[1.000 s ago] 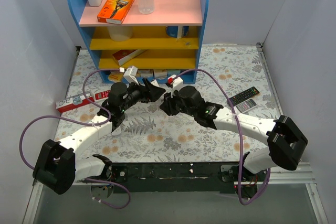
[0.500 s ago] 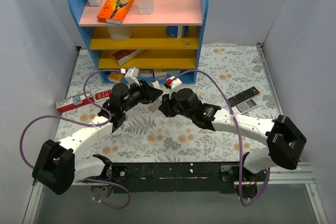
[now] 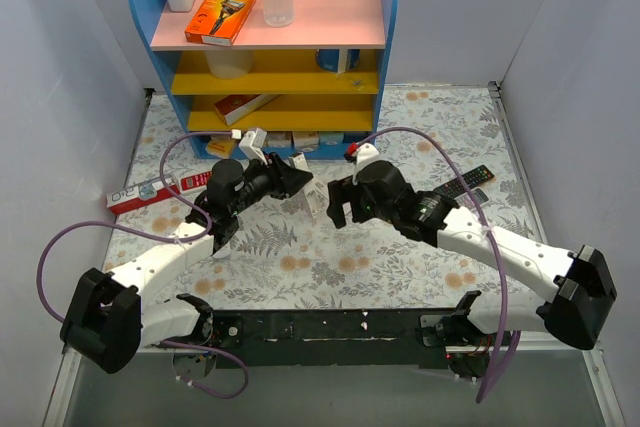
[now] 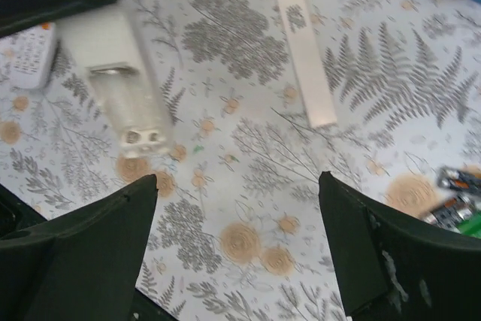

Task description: Load the batteries into the remote control

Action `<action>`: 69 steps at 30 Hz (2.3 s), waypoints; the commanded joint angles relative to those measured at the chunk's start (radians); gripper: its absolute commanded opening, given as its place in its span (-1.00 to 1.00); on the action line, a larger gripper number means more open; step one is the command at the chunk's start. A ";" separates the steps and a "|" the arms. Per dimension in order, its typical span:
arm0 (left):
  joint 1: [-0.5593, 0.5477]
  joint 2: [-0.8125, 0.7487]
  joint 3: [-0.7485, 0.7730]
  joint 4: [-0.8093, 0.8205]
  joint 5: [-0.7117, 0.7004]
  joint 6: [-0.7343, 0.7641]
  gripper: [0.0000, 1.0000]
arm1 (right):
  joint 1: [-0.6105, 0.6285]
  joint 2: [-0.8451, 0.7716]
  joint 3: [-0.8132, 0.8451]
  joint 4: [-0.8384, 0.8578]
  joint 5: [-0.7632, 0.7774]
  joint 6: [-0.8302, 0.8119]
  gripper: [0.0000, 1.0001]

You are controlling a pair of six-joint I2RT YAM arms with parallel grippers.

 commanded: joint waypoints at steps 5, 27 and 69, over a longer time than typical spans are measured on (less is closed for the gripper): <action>0.004 0.014 0.007 0.023 0.085 0.030 -1.00 | -0.278 -0.096 -0.017 -0.320 -0.042 -0.046 0.86; 0.008 -0.331 -0.166 -0.045 0.097 0.037 -1.00 | -0.550 0.052 -0.154 -0.210 -0.147 -0.164 0.10; 0.034 -0.164 -0.090 -0.070 0.238 0.197 -1.00 | -0.588 0.230 -0.145 -0.236 -0.303 -0.262 -0.27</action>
